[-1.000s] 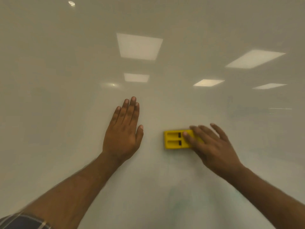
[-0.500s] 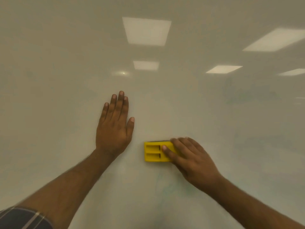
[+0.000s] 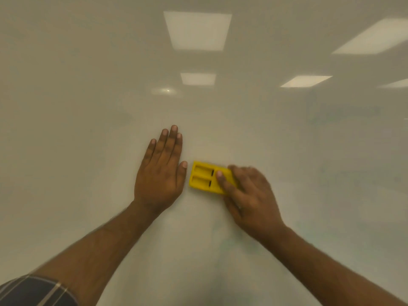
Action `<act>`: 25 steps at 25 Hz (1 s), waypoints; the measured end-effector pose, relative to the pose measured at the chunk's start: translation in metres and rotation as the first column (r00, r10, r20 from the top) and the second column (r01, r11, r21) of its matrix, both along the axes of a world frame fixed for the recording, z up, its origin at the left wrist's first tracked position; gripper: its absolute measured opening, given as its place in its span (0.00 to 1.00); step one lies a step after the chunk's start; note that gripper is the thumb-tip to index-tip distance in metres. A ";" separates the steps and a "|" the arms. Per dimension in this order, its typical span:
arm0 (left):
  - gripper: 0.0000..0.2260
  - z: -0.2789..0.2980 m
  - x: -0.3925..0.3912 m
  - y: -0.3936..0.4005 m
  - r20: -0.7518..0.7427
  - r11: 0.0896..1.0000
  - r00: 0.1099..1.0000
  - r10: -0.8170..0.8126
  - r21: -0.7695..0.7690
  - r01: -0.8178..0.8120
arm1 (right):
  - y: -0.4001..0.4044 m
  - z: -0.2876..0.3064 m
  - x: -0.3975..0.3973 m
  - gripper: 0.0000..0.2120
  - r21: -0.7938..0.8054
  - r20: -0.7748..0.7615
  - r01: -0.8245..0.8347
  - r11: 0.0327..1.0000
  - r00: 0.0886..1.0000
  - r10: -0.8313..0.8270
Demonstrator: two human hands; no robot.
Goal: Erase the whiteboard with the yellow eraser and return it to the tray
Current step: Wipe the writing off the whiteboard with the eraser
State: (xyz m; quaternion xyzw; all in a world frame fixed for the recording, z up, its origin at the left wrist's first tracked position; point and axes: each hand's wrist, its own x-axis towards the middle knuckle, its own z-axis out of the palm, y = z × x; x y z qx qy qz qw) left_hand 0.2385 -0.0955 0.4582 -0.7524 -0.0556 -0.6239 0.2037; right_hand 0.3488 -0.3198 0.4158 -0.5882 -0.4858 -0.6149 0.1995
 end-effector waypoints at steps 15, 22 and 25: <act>0.29 -0.051 0.004 -0.010 -0.013 0.997 1.000 -0.017 -0.077 0.016 | -0.050 0.027 0.022 0.27 0.107 -0.162 0.109 0.988 0.983 -0.091; 0.30 -0.071 0.003 -0.013 -0.047 0.996 0.999 -0.015 -0.085 0.011 | -0.116 -0.089 0.039 0.22 -0.306 0.026 0.164 0.938 0.986 -0.164; 0.30 -0.079 0.003 -0.015 -0.061 0.996 0.998 -0.013 -0.094 0.007 | -0.136 -0.059 0.053 0.23 -0.244 -0.005 0.206 0.948 0.977 -0.214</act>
